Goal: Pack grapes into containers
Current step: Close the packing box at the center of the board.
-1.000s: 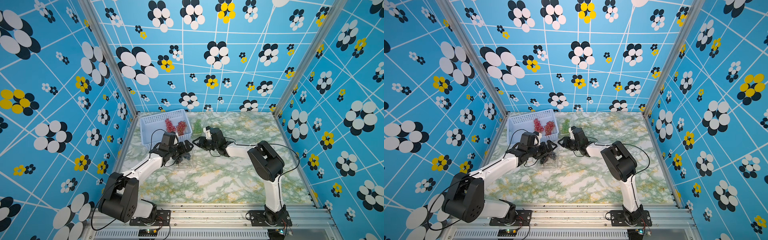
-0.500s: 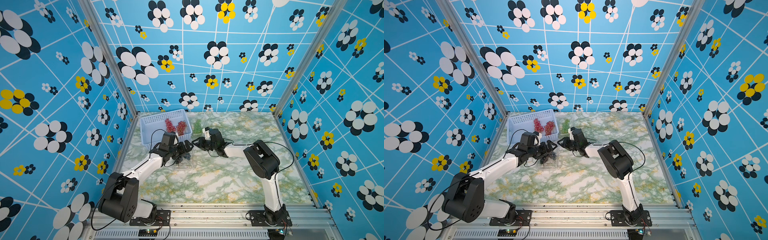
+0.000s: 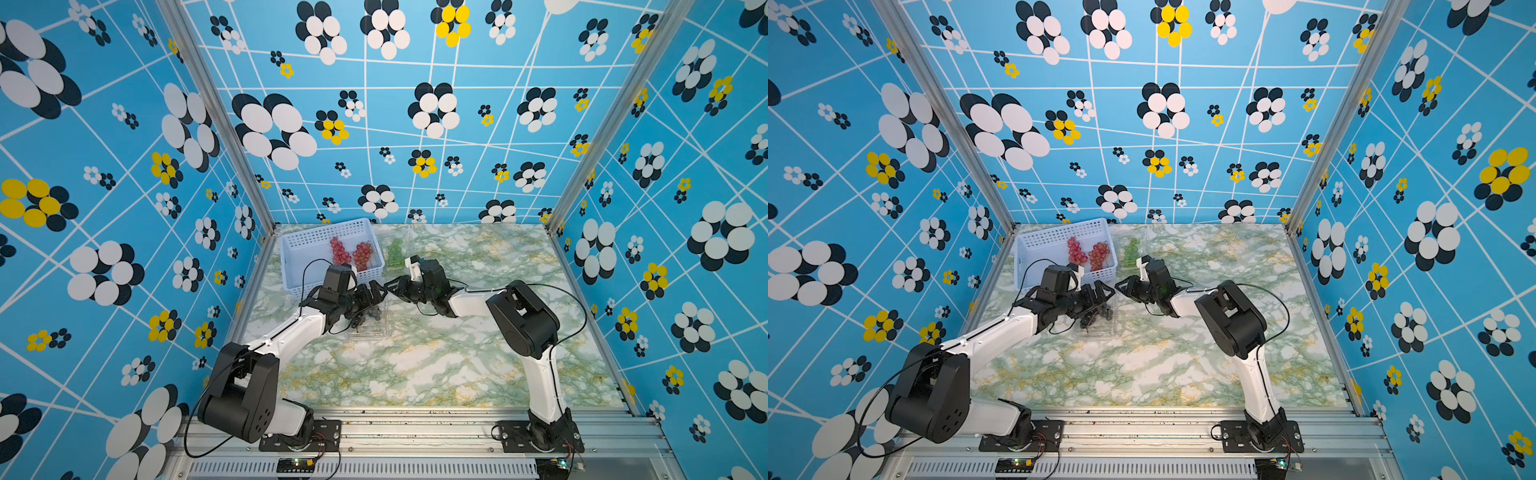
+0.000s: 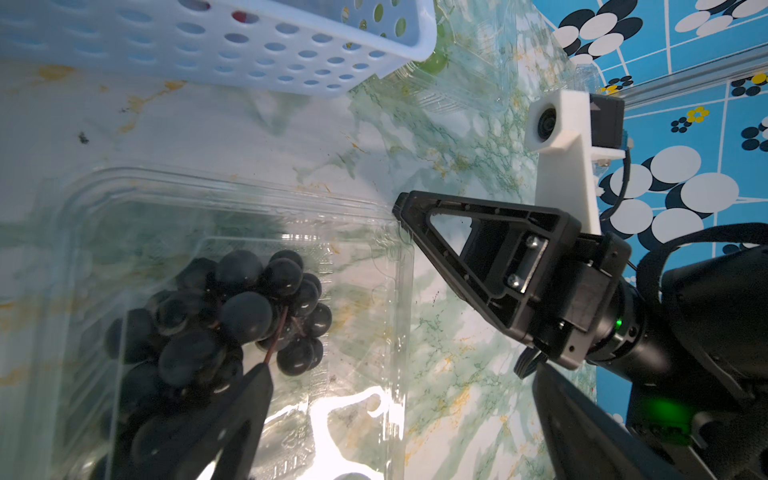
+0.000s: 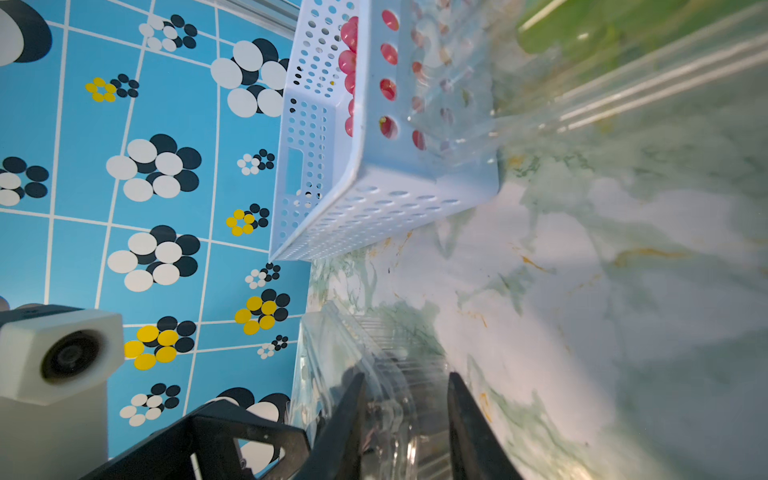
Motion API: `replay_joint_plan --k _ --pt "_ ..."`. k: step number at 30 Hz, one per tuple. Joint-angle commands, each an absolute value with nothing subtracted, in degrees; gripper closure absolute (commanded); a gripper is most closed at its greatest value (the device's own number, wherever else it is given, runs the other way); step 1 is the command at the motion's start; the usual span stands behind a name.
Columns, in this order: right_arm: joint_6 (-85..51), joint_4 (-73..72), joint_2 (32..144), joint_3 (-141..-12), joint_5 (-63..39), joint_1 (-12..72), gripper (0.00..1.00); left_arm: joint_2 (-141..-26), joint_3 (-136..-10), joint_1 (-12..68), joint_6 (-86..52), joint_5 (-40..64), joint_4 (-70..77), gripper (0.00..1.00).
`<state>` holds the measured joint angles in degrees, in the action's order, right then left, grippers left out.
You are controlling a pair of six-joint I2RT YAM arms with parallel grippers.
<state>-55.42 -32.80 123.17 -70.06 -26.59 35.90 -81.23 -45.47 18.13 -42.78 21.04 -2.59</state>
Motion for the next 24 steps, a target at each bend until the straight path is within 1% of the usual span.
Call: replay_joint_plan --k 1,3,12,16,24 --pt "-56.5 -35.5 124.3 -69.1 -28.3 35.6 0.68 -82.3 -44.4 18.5 -41.8 20.0 -4.3 0.01" --pt "-57.0 -36.6 126.0 -68.8 -28.7 35.6 0.68 -82.3 -44.2 18.5 -41.7 20.0 -4.3 0.0" --pt "-57.5 -37.7 126.9 -68.4 -28.7 35.7 0.72 -82.5 -44.0 18.5 -41.5 20.0 -4.1 0.0" --pt "-57.8 -38.5 127.3 -67.9 -28.6 35.7 0.77 -82.7 -44.0 18.4 -41.3 19.9 -4.0 0.01" --pt "-58.5 -41.0 127.2 -65.6 -28.3 35.9 0.8 -83.0 -43.8 18.2 -41.2 20.0 -3.8 0.01"
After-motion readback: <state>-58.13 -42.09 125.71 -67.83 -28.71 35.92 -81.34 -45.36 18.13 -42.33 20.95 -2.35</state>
